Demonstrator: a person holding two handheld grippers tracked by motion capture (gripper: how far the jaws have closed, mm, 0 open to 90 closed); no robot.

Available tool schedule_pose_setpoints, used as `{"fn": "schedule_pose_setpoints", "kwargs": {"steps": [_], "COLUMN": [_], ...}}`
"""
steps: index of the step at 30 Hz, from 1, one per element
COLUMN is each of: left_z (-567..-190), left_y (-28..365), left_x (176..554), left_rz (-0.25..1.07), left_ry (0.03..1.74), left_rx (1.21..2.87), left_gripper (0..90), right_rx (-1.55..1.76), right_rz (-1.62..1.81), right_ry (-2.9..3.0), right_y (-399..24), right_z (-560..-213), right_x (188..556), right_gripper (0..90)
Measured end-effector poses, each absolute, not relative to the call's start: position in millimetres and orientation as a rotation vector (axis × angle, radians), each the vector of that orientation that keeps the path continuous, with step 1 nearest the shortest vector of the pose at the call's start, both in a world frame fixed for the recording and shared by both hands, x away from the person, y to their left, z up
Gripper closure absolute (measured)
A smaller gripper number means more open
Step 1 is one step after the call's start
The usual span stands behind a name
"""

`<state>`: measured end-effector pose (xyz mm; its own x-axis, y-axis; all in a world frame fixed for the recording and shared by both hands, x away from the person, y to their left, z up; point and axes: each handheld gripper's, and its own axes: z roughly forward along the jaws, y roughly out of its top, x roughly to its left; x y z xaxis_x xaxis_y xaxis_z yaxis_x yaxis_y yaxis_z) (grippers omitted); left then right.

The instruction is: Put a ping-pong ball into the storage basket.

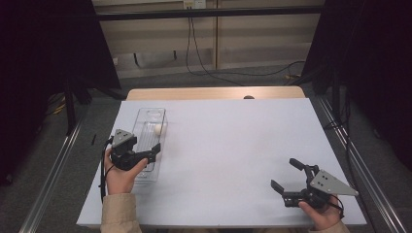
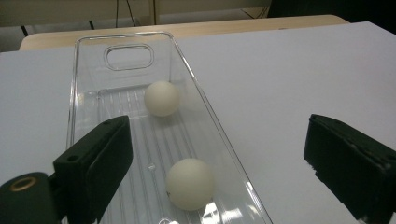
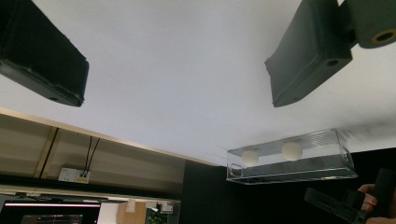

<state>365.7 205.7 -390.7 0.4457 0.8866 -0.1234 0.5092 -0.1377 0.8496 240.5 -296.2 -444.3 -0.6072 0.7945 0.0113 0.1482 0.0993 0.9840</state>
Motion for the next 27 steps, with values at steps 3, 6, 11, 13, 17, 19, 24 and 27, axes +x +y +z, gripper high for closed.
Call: {"fn": "schedule_pose_setpoints", "kwargs": {"steps": [3, 6, 11, 13, 17, 19, 24, 27], "left_z": [-391.9, -392.6, -394.5, -394.8, -397.1, -398.3, -398.0, -400.5], "left_y": [205.4, 206.6, 207.9, 208.7, 209.3, 209.2, 209.7, 208.8], "left_x": [363.0, 360.5, 354.9, 352.6, 347.9, 345.7, 341.7, 339.6], "left_rz": [0.516, 0.523, 0.521, 0.524, 0.523, 0.527, 0.527, 0.524], "left_ry": [1.183, 1.172, 1.157, 1.157, 1.14, 1.137, 1.132, 1.124], "left_rx": [1.784, 1.775, 1.757, 1.746, 1.746, 1.734, 1.723, 1.723], "left_gripper": [6.9, 6.5, 6.2, 6.1, 6.0, 5.8, 5.8, 5.6], "right_rx": [0.921, 0.92, 0.921, 0.922, 0.92, 0.921, 0.92, 0.92], "right_rz": [1.545, 1.544, 1.542, 1.541, 1.54, 1.541, 1.54, 1.539], "right_ry": [1.84, 1.841, 1.842, 1.842, 1.844, 1.844, 1.842, 1.844], "right_y": [-296.4, -296.3, -296.3, -296.2, -296.0, -295.9, -296.2, -296.1], "right_z": [-444.2, -444.3, -444.5, -444.5, -444.6, -444.6, -444.5, -444.7], "right_x": [240.5, 240.5, 240.8, 240.7, 240.8, 240.7, 240.8, 240.9], "right_gripper": [4.4, 4.4, 4.4, 4.4, 4.4, 4.4, 4.4, 4.4]}}
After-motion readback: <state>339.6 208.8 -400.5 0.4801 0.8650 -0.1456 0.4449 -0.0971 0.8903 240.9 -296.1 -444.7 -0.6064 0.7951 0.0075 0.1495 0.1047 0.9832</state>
